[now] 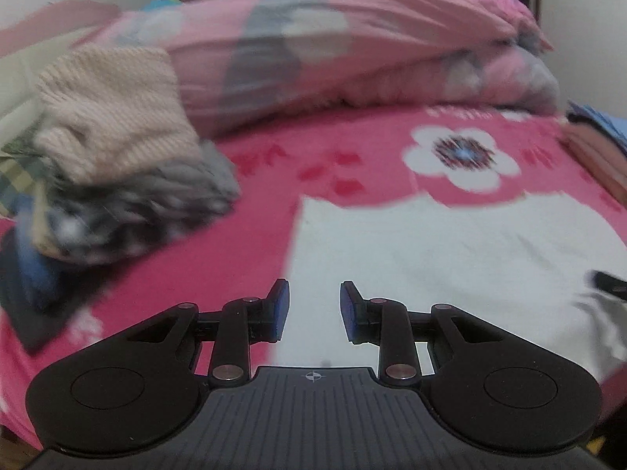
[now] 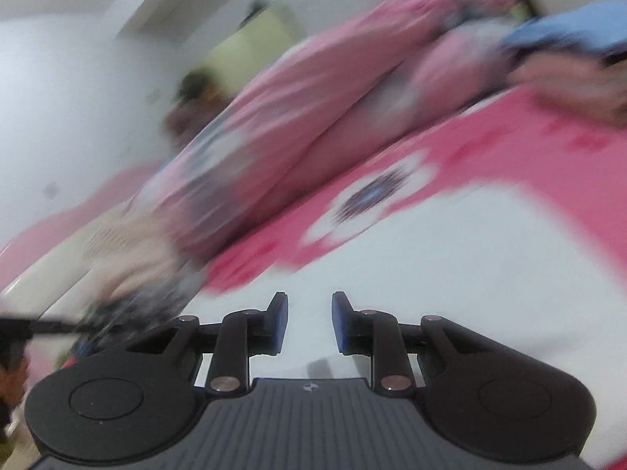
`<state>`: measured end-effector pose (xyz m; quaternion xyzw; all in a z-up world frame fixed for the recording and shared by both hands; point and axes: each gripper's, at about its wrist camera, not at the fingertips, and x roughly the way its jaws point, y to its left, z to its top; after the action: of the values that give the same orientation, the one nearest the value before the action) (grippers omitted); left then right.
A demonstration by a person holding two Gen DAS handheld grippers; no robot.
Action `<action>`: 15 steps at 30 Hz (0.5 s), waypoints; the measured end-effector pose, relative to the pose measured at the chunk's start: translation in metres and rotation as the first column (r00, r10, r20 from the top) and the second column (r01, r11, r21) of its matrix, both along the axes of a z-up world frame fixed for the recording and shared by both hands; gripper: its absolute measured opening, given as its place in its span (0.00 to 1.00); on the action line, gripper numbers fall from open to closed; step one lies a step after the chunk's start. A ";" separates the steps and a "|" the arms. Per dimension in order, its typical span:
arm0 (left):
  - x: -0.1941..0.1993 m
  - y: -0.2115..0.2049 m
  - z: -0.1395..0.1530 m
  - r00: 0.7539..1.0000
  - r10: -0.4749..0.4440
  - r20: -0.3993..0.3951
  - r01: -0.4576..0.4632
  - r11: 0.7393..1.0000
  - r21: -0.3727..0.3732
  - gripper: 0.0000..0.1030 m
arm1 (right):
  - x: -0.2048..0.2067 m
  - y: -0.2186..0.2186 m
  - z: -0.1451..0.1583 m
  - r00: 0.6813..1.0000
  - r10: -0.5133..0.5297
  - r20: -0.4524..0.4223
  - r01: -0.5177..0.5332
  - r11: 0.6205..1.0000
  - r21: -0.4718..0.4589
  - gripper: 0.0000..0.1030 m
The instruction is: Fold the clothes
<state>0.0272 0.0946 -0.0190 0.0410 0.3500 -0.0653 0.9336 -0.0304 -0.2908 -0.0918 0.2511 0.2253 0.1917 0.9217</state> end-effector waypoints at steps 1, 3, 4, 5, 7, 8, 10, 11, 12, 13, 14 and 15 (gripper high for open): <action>-0.002 -0.005 -0.007 1.000 -0.016 -0.014 0.015 1.000 -0.009 0.27 | 0.003 0.013 -0.005 0.999 0.036 -0.008 -0.036 0.999 -0.003 0.25; -0.003 -0.016 -0.023 0.998 -0.040 -0.039 0.038 0.998 -0.039 0.27 | 0.008 0.031 -0.013 0.997 0.078 -0.023 -0.078 0.997 -0.025 0.25; -0.002 -0.019 -0.031 0.998 -0.045 -0.049 0.042 0.997 -0.061 0.27 | 0.008 0.035 -0.016 0.996 0.089 -0.025 -0.090 0.995 -0.041 0.25; -0.002 -0.023 -0.040 0.997 -0.050 -0.059 0.045 0.996 -0.083 0.27 | 0.007 0.035 -0.017 0.996 0.090 -0.020 -0.091 0.994 -0.062 0.25; 0.000 -0.029 -0.055 0.995 -0.055 -0.077 0.047 0.993 -0.107 0.27 | 0.003 0.027 -0.017 0.997 0.076 -0.007 -0.076 0.994 -0.082 0.25; 0.000 -0.031 -0.059 0.996 -0.052 -0.075 0.044 0.993 -0.105 0.27 | -0.001 0.019 -0.017 0.999 0.055 0.000 -0.055 0.995 -0.082 0.25; 0.000 -0.032 -0.064 0.996 -0.049 -0.069 0.041 0.993 -0.110 0.28 | -0.012 0.000 -0.016 1.000 0.002 0.012 -0.001 0.997 -0.077 0.25; 0.000 -0.031 -0.065 0.997 -0.048 -0.065 0.041 0.992 -0.117 0.28 | -0.013 -0.011 -0.016 0.999 -0.031 0.018 0.033 0.997 -0.073 0.25; 0.000 -0.030 -0.065 0.997 -0.048 -0.061 0.040 0.992 -0.124 0.28 | -0.015 -0.023 -0.016 0.998 -0.062 0.023 0.064 0.996 -0.063 0.25; 0.000 -0.028 -0.065 0.997 -0.048 -0.063 0.039 0.991 -0.131 0.28 | -0.020 -0.035 -0.018 0.996 -0.090 0.028 0.092 0.995 -0.044 0.24; 0.000 -0.026 -0.064 0.997 -0.047 -0.065 0.038 0.990 -0.138 0.28 | -0.024 -0.047 -0.018 0.993 -0.118 0.033 0.118 0.993 -0.021 0.24; 0.001 -0.025 -0.064 0.997 -0.046 -0.067 0.036 0.989 -0.145 0.28 | -0.028 -0.058 -0.019 0.988 -0.147 0.038 0.147 0.989 0.002 0.25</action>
<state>0.0281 0.0699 -0.0828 -0.0214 0.3758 -0.1110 0.9198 -0.0585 -0.3490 -0.1108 0.2631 0.1888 0.1279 0.9374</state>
